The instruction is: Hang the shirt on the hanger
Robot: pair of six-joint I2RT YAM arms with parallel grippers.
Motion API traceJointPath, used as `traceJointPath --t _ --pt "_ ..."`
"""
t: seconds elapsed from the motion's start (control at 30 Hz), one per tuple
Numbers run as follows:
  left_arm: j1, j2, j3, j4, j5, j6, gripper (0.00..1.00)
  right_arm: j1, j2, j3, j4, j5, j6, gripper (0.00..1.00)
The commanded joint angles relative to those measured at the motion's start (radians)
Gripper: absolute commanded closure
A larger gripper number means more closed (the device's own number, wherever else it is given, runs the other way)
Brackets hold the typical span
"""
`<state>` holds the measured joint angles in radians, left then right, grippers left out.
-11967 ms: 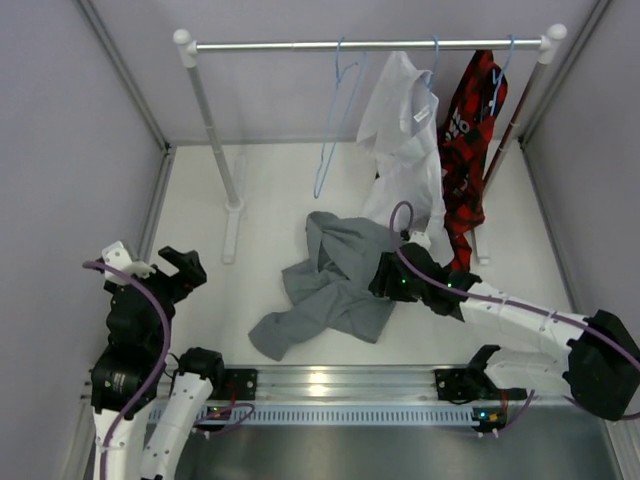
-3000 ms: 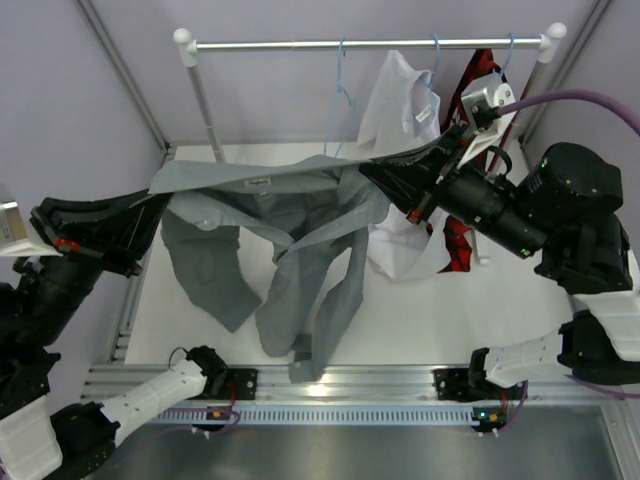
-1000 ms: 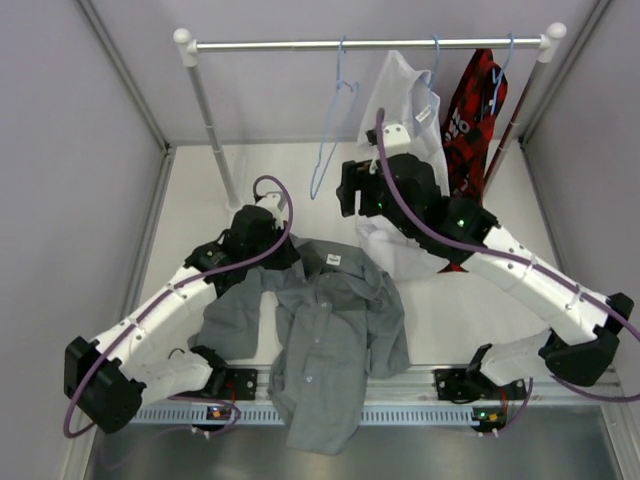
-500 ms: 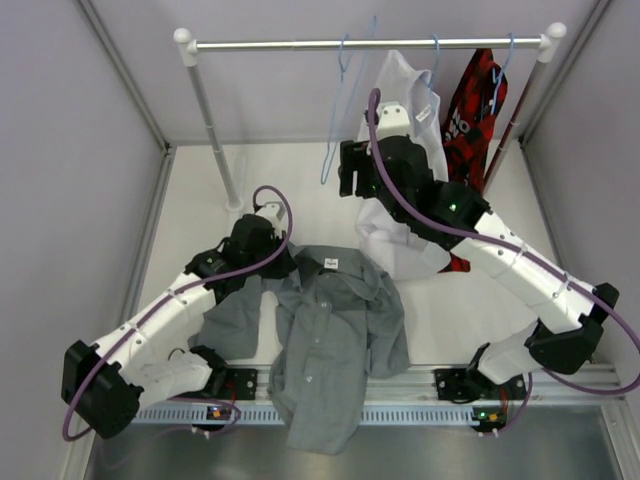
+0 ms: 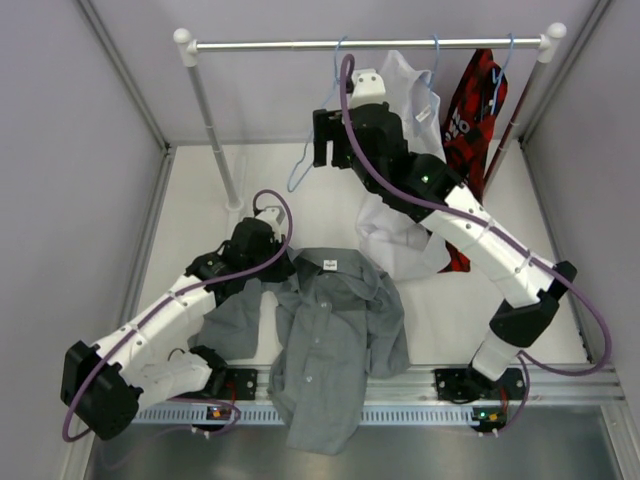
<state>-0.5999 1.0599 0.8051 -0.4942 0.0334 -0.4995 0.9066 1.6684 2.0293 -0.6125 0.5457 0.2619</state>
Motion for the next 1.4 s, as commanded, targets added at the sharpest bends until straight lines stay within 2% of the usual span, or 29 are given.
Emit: traceJointPath --t 0.0,0.73,0.83,0.87,0.93,0.97,1.03,1.27,1.33,1.37 --pt "0.002 -0.020 -0.006 0.009 0.013 -0.002 1.00 -0.017 0.054 0.112 0.008 -0.007 -0.030 0.20" --pt "0.003 -0.034 -0.026 0.013 0.016 -0.010 1.00 -0.048 0.129 0.169 0.057 -0.035 0.008 0.21" --pt "0.003 -0.035 -0.026 0.011 0.016 -0.011 1.00 -0.049 0.136 0.148 0.054 0.006 -0.012 0.25" --pt "0.003 -0.035 -0.026 0.013 0.016 -0.010 1.00 -0.052 0.133 0.125 0.053 0.043 -0.019 0.31" --pt "0.003 -0.037 -0.026 0.011 0.017 -0.011 1.00 -0.060 0.126 0.102 0.054 0.056 -0.021 0.37" --pt "0.002 -0.037 -0.026 0.011 0.019 -0.011 1.00 -0.067 0.123 0.079 0.053 0.056 -0.015 0.45" --pt "0.003 -0.035 -0.026 0.011 0.019 -0.010 1.00 -0.074 0.110 0.060 0.054 0.053 -0.009 0.50" --pt "0.003 -0.034 -0.026 0.013 0.019 -0.010 1.00 -0.098 0.096 0.026 0.054 0.020 -0.016 0.56" --pt "0.002 -0.034 -0.027 0.013 0.020 -0.011 1.00 -0.107 0.094 0.020 0.054 0.011 -0.016 0.63" --pt "0.002 -0.032 -0.027 0.011 0.020 -0.010 1.00 -0.109 0.090 0.013 0.053 0.005 -0.016 0.71"
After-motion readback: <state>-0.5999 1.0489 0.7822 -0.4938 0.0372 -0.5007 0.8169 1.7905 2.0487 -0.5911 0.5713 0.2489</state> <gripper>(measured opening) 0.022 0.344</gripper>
